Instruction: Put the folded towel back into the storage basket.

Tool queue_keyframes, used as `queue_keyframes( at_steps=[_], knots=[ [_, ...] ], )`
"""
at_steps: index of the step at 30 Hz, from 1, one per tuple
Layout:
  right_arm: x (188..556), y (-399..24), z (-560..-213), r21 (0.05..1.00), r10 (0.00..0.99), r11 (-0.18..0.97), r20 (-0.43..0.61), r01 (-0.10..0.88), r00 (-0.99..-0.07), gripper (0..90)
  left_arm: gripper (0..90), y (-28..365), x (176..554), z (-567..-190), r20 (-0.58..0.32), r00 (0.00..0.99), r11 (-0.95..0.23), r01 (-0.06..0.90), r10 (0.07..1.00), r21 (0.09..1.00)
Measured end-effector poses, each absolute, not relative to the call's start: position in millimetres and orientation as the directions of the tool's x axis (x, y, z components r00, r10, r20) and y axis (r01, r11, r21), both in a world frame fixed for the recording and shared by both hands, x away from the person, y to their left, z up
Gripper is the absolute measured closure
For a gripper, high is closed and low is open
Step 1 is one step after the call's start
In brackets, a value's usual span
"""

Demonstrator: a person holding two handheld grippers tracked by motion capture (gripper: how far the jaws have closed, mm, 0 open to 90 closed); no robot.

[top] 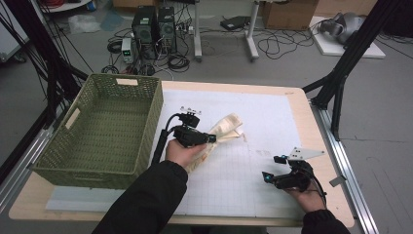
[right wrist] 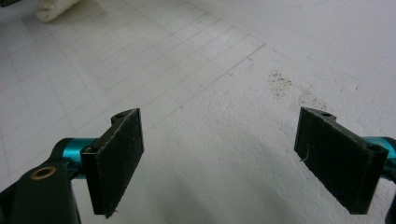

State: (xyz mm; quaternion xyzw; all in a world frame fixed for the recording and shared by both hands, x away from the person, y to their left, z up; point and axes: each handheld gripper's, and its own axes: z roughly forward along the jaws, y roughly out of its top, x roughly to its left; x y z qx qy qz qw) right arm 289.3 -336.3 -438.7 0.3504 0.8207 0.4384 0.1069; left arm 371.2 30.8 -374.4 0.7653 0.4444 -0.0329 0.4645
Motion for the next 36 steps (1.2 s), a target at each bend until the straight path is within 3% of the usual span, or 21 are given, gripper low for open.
queue_keyframes(
  at_steps=[28,36],
  knots=[
    [291.6,-335.6,-439.5,0.791,0.667,0.381,0.124,0.479,-0.735,15.0,80.8,72.0,369.1,-353.9,-0.597,0.540,-0.024,0.753,0.594,0.658],
    [292.3,-335.7,-439.9,0.792,0.665,0.381,0.124,0.477,-0.737,15.0,80.9,73.6,365.3,-348.7,-0.594,0.541,0.001,0.739,0.595,0.674]
  ],
)
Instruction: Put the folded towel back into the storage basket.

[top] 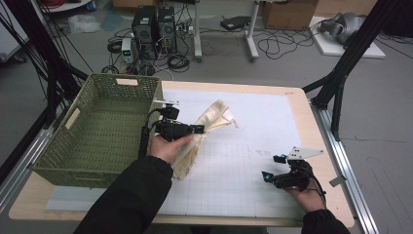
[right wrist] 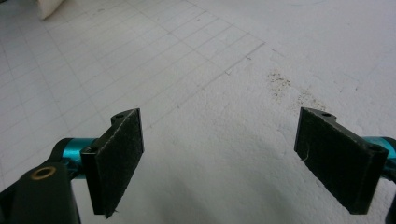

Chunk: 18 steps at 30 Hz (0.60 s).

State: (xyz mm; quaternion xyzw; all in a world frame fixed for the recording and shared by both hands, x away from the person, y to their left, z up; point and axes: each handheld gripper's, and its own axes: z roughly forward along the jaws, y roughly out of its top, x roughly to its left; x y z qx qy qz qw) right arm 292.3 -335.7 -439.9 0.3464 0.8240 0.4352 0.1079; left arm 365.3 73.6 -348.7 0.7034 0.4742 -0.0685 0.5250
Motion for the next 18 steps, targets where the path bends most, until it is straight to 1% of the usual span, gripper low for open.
queue_keyframes(
  at_steps=[5,10,14,18],
  knots=[
    [293.4,-335.4,-440.4,0.791,0.664,0.386,0.120,0.475,-0.738,15.0,81.0,72.7,360.9,-343.0,-0.557,0.539,0.020,0.706,0.632,0.707],
    [293.8,-335.5,-440.6,0.791,0.663,0.385,0.121,0.475,-0.739,15.0,81.0,75.8,359.8,-340.5,-0.546,0.518,0.042,0.699,0.658,0.714],
    [294.7,-335.6,-441.1,0.791,0.662,0.388,0.117,0.473,-0.740,15.0,81.0,77.3,354.0,-333.9,-0.487,0.499,0.051,0.659,0.716,0.750],
    [295.3,-335.6,-441.1,0.789,0.663,0.387,0.121,0.477,-0.739,15.0,81.1,85.2,352.5,-326.5,-0.488,0.471,0.081,0.654,0.735,0.752]
  ],
)
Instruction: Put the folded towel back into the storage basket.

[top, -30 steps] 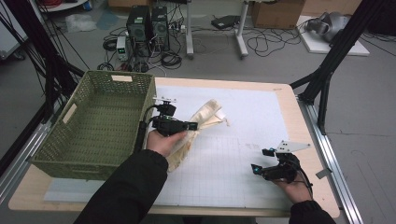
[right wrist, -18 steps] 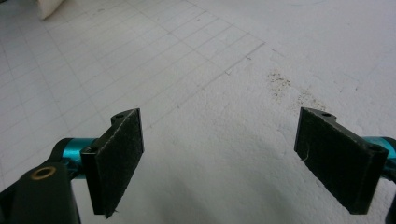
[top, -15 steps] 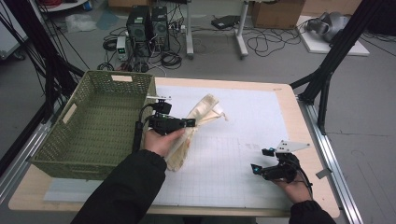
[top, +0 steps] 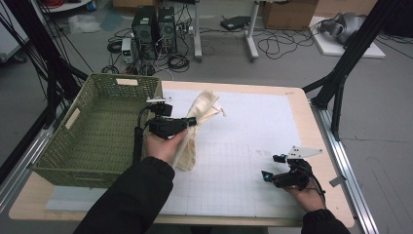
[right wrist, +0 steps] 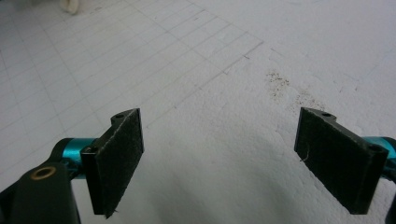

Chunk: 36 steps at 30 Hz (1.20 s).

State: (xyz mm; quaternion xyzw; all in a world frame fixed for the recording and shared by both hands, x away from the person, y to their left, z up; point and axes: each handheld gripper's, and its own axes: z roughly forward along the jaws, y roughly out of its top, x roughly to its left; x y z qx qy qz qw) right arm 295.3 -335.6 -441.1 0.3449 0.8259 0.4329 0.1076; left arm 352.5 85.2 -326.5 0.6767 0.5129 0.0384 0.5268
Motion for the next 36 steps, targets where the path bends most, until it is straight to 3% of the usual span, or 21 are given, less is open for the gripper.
queue_keyframes(
  at_steps=[10,17,36],
  knots=[
    [296.2,-335.0,-440.9,0.789,0.664,0.388,0.120,0.477,-0.738,15.0,81.0,104.5,353.0,-315.2,-0.585,0.432,0.192,0.668,0.686,0.719],
    [298.6,-333.5,-442.2,0.781,0.661,0.396,0.122,0.482,-0.740,15.0,81.0,114.6,343.9,-308.3,-0.548,0.400,0.219,0.624,0.735,0.750],
    [301.6,-330.0,-443.7,0.776,0.655,0.410,0.115,0.479,-0.747,15.0,80.9,175.4,350.8,-307.6,-0.621,0.303,0.315,0.656,0.723,0.686]
  ],
)
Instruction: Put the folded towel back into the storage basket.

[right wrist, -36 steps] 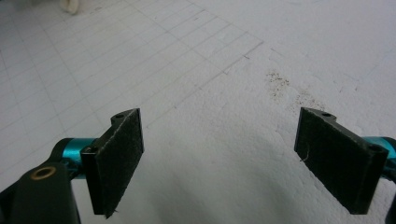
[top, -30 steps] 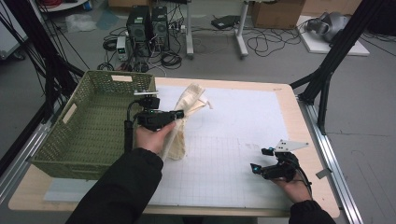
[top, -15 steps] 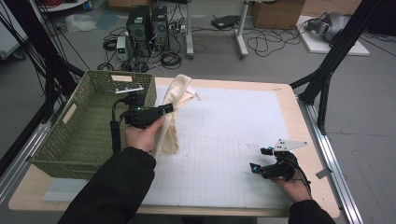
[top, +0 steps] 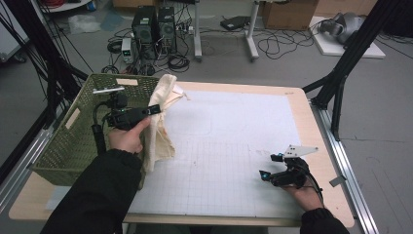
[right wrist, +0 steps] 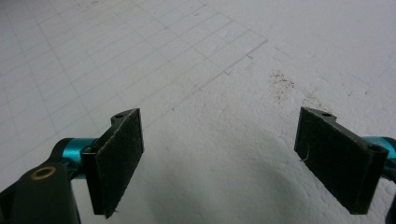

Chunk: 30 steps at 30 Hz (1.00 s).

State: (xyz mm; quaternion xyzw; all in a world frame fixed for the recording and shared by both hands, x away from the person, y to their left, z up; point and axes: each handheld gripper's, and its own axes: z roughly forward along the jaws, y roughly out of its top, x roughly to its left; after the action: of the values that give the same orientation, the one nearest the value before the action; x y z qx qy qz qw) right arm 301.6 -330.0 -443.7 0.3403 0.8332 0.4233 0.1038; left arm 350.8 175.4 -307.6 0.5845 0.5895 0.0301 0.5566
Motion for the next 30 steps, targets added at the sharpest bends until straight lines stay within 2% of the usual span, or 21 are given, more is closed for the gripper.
queue_keyframes(
  at_steps=[18,21,30],
  knots=[
    [303.3,-329.7,-445.2,0.771,0.652,0.414,0.120,0.484,-0.748,15.0,80.9,189.0,365.9,-315.0,-0.665,0.384,0.267,0.701,0.641,0.662],
    [303.5,-329.6,-445.5,0.769,0.651,0.417,0.119,0.484,-0.750,15.0,80.9,191.1,360.7,-310.8,-0.653,0.405,0.258,0.687,0.640,0.679],
    [304.4,-327.3,-446.8,0.764,0.649,0.425,0.116,0.485,-0.752,15.0,80.9,222.2,347.4,-281.0,-0.602,0.386,0.275,0.632,0.699,0.725]
  ],
)
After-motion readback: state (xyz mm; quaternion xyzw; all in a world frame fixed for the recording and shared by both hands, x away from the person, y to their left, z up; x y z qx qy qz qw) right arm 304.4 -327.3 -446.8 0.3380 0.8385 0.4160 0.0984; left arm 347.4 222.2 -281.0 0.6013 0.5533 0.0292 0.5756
